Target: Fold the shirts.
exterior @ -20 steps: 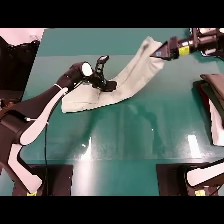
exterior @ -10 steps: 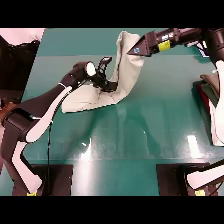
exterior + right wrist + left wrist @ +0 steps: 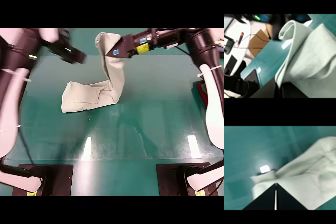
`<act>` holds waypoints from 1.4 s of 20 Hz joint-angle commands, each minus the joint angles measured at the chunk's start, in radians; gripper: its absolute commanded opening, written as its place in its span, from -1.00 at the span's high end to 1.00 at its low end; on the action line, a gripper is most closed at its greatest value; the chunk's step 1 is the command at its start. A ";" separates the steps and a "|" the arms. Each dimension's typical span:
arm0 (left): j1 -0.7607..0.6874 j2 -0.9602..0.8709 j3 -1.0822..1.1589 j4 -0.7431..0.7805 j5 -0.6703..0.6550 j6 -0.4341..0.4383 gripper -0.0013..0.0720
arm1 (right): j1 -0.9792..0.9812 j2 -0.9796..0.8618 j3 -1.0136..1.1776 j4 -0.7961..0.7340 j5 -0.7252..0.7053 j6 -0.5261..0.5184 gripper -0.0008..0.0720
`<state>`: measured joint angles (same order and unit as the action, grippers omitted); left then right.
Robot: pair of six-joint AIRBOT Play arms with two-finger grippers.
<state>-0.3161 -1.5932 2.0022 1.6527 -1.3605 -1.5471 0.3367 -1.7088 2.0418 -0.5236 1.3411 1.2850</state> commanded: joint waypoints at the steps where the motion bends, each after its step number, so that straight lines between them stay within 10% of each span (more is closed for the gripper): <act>1: 0.142 0.169 0.023 0.042 -0.099 0.007 0.87 | 0.080 -0.043 0.001 -0.002 -0.099 -0.017 0.94; 9: 0.229 0.378 0.023 0.044 -0.124 0.006 0.87 | 0.308 -0.291 0.001 0.008 -0.421 -0.118 0.91; 12: 0.229 0.376 0.016 0.042 -0.187 0.006 0.87 | 0.406 -0.359 0.001 0.042 -0.547 -0.183 -0.08; 14: 0.229 0.376 0.005 0.043 -0.194 0.006 0.87 | 0.441 -0.367 0.001 0.080 -0.571 -0.224 -0.10; 25: 0.229 0.360 -0.002 -0.017 -0.182 0.009 0.87 | -0.056 -0.117 -0.181 -0.159 -0.089 -0.138 -0.10; 26: 0.229 0.353 -0.003 -0.023 -0.177 0.009 0.87 | -0.098 -0.110 -0.219 -0.156 -0.088 -0.137 -0.31; 27: 0.229 0.344 -0.003 -0.037 -0.174 0.009 0.87 | -0.135 -0.110 -0.256 -0.157 -0.085 -0.131 -0.94; 28: 0.229 0.336 -0.003 -0.045 -0.173 0.009 0.87 | -0.160 -0.111 -0.298 -0.157 -0.085 -0.130 -1.00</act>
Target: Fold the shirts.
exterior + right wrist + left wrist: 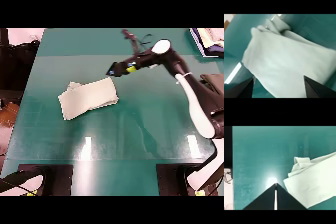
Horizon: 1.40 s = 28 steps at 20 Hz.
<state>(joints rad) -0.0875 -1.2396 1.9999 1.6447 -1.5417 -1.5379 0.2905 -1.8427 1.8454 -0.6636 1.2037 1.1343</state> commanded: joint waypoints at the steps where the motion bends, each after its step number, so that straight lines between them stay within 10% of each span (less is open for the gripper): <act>1: 0.001 -0.027 0.000 -0.052 0.008 0.000 0.87 | -0.126 0.021 -0.139 -0.017 0.043 0.021 -1.00; 15: 0.001 -0.053 0.000 -0.093 -0.021 0.002 0.87 | 0.066 -0.350 0.117 0.070 0.065 0.154 -0.98; 17: 0.001 -0.053 0.000 -0.093 -0.029 0.002 0.87 | 0.078 -0.364 0.142 0.069 0.049 0.166 -0.49; 20: 0.001 -0.053 0.000 -0.093 -0.031 0.002 0.87 | 0.077 -0.349 0.142 0.069 0.035 0.122 0.93; 28: 0.001 -0.053 0.000 -0.093 -0.043 0.001 0.87 | -0.307 -0.123 0.142 0.057 0.122 0.137 0.94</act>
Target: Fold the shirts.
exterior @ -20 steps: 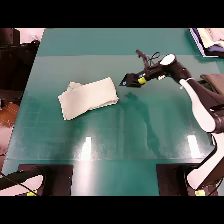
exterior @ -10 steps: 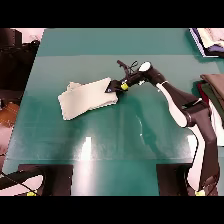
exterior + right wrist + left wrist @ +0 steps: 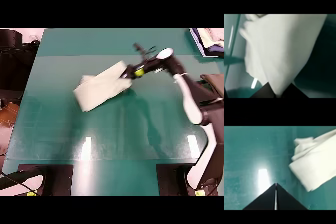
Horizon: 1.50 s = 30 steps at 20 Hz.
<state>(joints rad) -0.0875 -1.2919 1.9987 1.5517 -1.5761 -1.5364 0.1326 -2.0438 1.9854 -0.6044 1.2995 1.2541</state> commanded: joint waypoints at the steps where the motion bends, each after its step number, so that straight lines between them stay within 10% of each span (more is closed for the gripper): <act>1: 0.001 0.000 0.001 0.000 -0.016 -0.001 0.87 | -0.217 0.107 0.002 -0.003 0.019 0.022 0.94; 12: 0.001 0.000 0.001 -0.189 -0.064 -0.005 0.87 | -0.824 0.244 0.002 -0.094 -0.120 0.008 0.94; 26: 0.001 0.000 0.001 -0.228 -0.066 -0.034 0.87 | -0.921 0.445 -0.029 -0.123 -0.219 -0.119 0.94; 30: 0.001 0.000 0.001 -0.228 -0.065 -0.034 0.87 | -0.962 0.519 -0.042 -0.380 -0.054 -0.050 0.94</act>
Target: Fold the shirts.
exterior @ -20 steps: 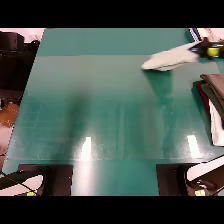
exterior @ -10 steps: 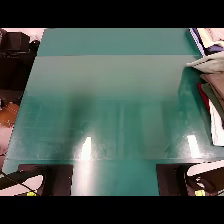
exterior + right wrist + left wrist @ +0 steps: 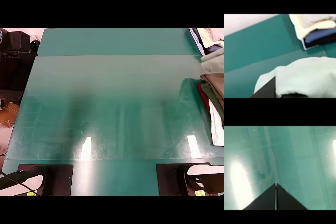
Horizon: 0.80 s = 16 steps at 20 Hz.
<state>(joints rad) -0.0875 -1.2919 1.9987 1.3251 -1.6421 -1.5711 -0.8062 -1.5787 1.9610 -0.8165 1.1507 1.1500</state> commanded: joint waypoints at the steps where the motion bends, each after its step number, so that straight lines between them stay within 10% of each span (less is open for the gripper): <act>1: 0.001 0.000 0.001 -0.002 0.002 0.011 0.87 | -0.034 0.064 -0.018 -0.243 0.130 0.122 0.94; 8: 0.001 0.000 0.001 -0.002 -0.010 0.061 0.87 | -0.107 0.070 -0.018 -0.610 0.518 0.361 0.91; 11: 0.001 0.000 0.001 -0.002 -0.010 0.061 0.87 | -0.159 0.070 -0.018 -0.623 0.581 0.362 -0.35; 16: 0.001 0.000 0.001 0.000 0.003 0.060 0.87 | -0.213 0.085 -0.017 -0.564 0.649 0.446 -0.35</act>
<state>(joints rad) -0.0875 -1.2919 1.9987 1.3235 -1.6489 -1.5124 -0.9943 -1.5036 1.9434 -1.4097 1.7424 1.5379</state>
